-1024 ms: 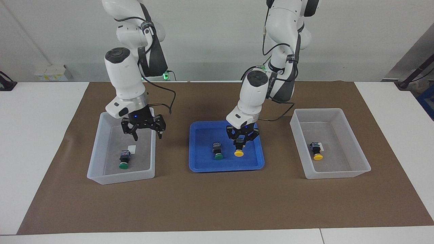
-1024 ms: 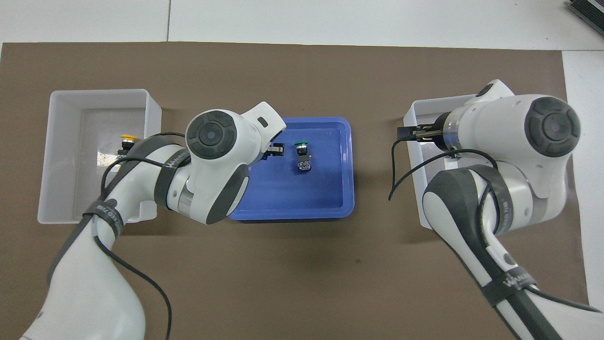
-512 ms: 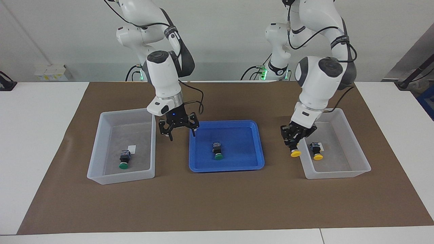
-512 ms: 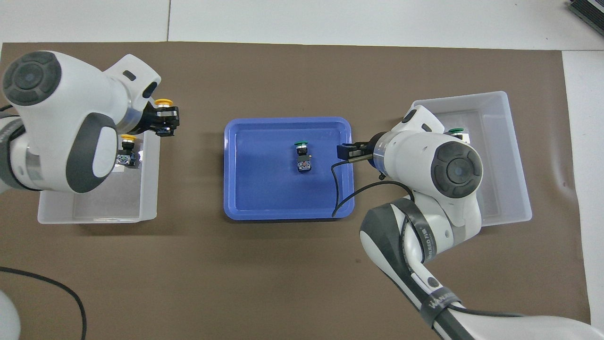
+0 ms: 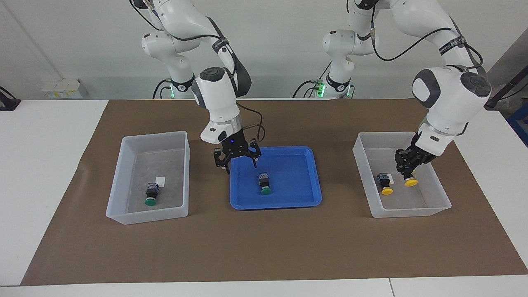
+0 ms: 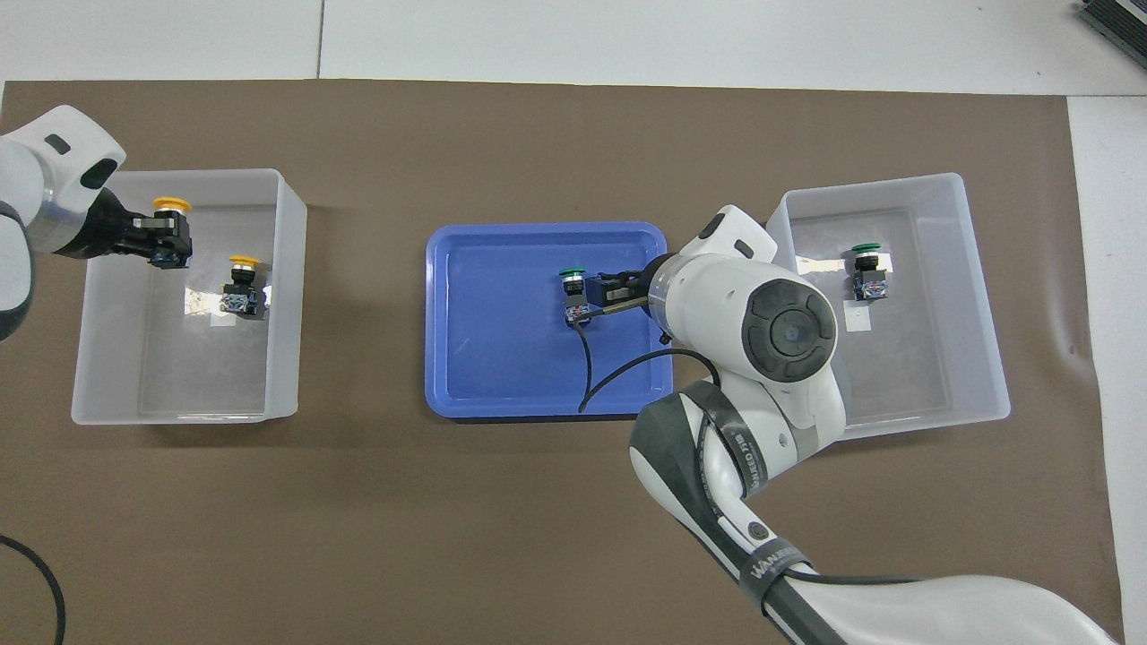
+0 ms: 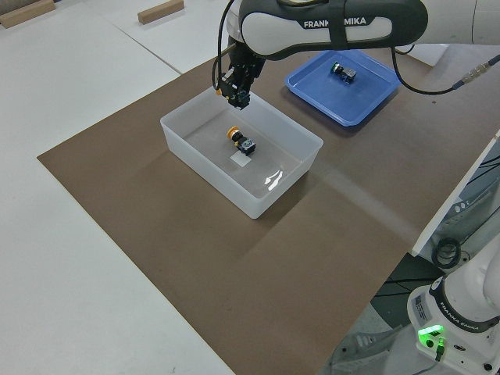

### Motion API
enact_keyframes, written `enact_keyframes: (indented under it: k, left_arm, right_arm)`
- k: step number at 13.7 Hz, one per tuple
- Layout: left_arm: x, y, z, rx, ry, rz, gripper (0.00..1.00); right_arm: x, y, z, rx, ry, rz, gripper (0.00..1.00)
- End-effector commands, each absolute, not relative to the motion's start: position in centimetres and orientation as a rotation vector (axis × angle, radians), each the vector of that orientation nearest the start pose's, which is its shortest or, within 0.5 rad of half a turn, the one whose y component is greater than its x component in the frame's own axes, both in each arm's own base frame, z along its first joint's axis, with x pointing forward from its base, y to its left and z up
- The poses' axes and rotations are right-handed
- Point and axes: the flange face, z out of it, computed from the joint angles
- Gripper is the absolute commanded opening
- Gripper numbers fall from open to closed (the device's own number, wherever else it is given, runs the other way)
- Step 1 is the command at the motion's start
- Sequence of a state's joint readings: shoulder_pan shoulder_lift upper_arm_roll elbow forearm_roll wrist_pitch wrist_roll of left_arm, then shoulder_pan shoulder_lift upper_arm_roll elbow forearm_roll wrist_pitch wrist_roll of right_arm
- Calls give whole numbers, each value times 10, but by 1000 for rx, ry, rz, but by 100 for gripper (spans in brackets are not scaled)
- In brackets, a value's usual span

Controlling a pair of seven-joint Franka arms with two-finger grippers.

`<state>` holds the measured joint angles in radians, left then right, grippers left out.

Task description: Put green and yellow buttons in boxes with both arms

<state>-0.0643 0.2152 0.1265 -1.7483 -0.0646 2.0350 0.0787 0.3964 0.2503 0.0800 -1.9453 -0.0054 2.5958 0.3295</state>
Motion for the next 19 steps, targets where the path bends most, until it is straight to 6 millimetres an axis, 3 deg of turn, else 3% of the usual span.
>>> enact_keyframes:
  k: [1,2,4,7,13,15,16,18,19]
  left_arm:
    - [611,61,440,-3170,25,-104,0]
    - [600,74,429,-3166,5,-136,0]
    - [585,77,399,-3157,2,-179,0]
    - [581,88,376,-3147,-27,-199,0]
    - [581,78,327,-3131,-26,-234,0]
    - [583,75,328,-3129,-16,-243,35]
    - [585,74,330,-3128,-14,-250,67]
    - [594,67,339,-3129,10,-255,79]
    - [601,65,347,-3131,18,-246,79]
  right_arm:
    - [579,302,403,-2897,-190,-568,100]
    - [575,310,400,-2897,-210,-558,100]
    - [573,312,391,-2905,-223,-544,100]
    - [571,320,389,-2901,-233,-540,100]
    - [568,329,380,-2896,-250,-537,100]
    - [569,329,372,-2900,-250,-527,100]
    - [569,330,372,-2893,-251,-539,100]
    - [567,332,368,-2895,-258,-531,100]
    - [566,334,364,-2897,-260,-524,100]
